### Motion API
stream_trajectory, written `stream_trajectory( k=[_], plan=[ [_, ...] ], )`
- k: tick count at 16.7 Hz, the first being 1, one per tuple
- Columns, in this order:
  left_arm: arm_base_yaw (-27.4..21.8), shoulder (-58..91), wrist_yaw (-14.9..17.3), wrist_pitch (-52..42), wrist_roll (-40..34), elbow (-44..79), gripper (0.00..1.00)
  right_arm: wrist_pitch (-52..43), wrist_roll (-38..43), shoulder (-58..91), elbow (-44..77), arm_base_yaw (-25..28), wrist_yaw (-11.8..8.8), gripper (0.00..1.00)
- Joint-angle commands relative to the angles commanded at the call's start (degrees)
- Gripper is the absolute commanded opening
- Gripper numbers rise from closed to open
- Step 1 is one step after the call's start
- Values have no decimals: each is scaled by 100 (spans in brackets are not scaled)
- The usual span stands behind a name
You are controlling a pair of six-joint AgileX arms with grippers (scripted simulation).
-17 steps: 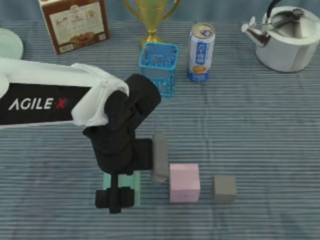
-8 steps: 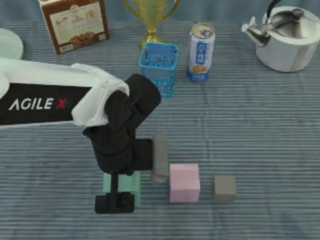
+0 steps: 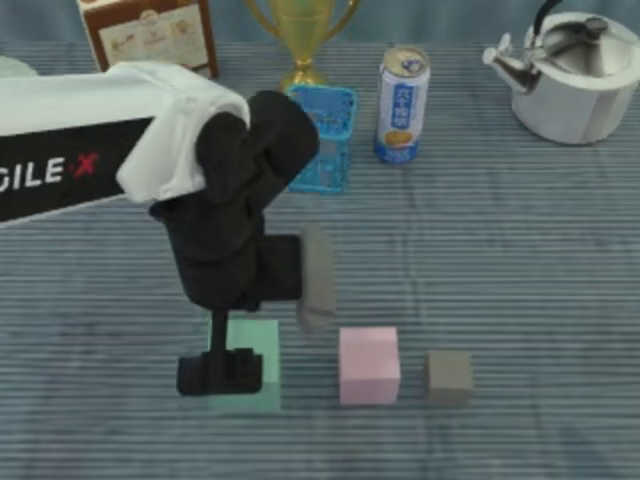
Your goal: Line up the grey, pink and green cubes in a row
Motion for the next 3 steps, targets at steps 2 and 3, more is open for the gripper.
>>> stream_trajectory(
  k=[2, 3],
  plan=[
    [28, -115, 1, -267, -13, 153, 100, 0, 0, 0, 0, 0, 0, 100],
    [32, -136, 2, -310, -15, 180, 100, 0, 0, 0, 0, 0, 0, 100]
  ],
)
